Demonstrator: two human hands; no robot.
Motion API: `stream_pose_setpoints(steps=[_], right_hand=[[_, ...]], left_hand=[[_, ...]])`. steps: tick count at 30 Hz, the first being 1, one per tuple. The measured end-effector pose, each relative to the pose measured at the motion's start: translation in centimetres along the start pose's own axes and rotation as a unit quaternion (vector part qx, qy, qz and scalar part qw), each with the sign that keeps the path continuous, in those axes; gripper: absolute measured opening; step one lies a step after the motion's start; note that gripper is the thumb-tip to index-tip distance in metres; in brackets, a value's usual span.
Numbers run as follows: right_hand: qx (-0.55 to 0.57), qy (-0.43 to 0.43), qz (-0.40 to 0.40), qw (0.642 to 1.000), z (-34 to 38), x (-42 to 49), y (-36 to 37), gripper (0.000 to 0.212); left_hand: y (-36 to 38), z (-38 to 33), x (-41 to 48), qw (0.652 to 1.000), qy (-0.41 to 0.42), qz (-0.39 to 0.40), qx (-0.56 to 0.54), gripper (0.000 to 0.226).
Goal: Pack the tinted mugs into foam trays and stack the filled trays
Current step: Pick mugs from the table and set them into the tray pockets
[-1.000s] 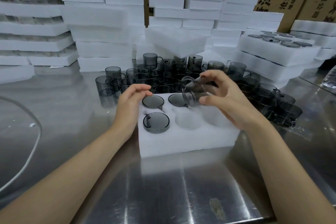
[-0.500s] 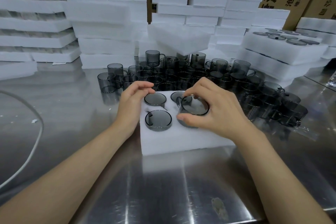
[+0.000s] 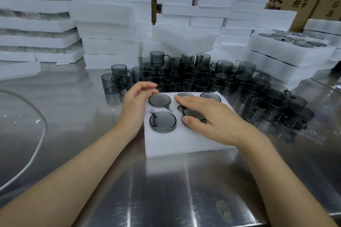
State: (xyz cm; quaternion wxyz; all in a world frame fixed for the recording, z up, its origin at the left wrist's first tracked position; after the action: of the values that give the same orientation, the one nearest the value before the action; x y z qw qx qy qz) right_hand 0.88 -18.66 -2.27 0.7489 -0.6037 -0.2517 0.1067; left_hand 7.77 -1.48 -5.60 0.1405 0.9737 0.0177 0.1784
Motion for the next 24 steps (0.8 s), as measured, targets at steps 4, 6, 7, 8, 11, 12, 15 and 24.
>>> stream_pose_setpoints(steps=[4, 6, 7, 8, 11, 12, 15, 24], right_hand=[[-0.056, -0.008, 0.064, 0.996, 0.0, -0.2, 1.0, 0.078], [-0.069, -0.013, 0.093, 0.993, 0.1, -0.4, 1.4, 0.091], [-0.076, -0.015, 0.107, 0.991, 0.1, -0.4, 1.5, 0.093], [-0.084, -0.017, 0.122, 0.989, 0.1, -0.4, 1.7, 0.094], [-0.089, -0.019, 0.168, 0.982, 0.1, -0.5, 2.0, 0.098], [-0.083, -0.017, 0.181, 0.98, 0.0, -0.3, 1.9, 0.1], [-0.035, 0.004, 0.164, 0.986, -0.1, 1.3, 1.3, 0.092], [-0.066, 0.003, 0.072, 0.995, 0.0, 3.2, 1.9, 0.064]], left_hand=[[-2.5, -3.5, 1.1, 0.926, 0.236, -0.048, 0.292, 0.028], [-4.8, -3.0, 2.4, 0.89, 0.223, -0.086, 0.388, 0.035], [-6.0, -2.2, 3.2, 0.883, 0.182, -0.104, 0.42, 0.039], [-7.1, -1.4, 3.9, 0.875, 0.134, -0.121, 0.448, 0.045], [-8.8, 0.6, 5.1, 0.843, 0.038, -0.137, 0.519, 0.058], [-8.8, 0.8, 5.3, 0.834, 0.033, -0.129, 0.536, 0.058], [-8.5, 1.5, 5.5, 0.817, 0.026, -0.101, 0.567, 0.058], [-8.1, 1.4, 5.4, 0.823, 0.061, -0.127, 0.55, 0.044]])
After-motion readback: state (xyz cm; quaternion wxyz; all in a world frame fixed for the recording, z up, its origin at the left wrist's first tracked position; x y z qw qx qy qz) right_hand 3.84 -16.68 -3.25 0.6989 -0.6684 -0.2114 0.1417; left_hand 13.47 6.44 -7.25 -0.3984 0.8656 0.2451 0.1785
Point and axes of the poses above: each hand's wrist, its own x-axis towards the middle knuckle, its own y-axis out of the palm, z = x × y, the point moved 7 cm from there along x, towards the middle knuckle, and after that the axes turned 9 degrees about -x, right-handed, at the moved point
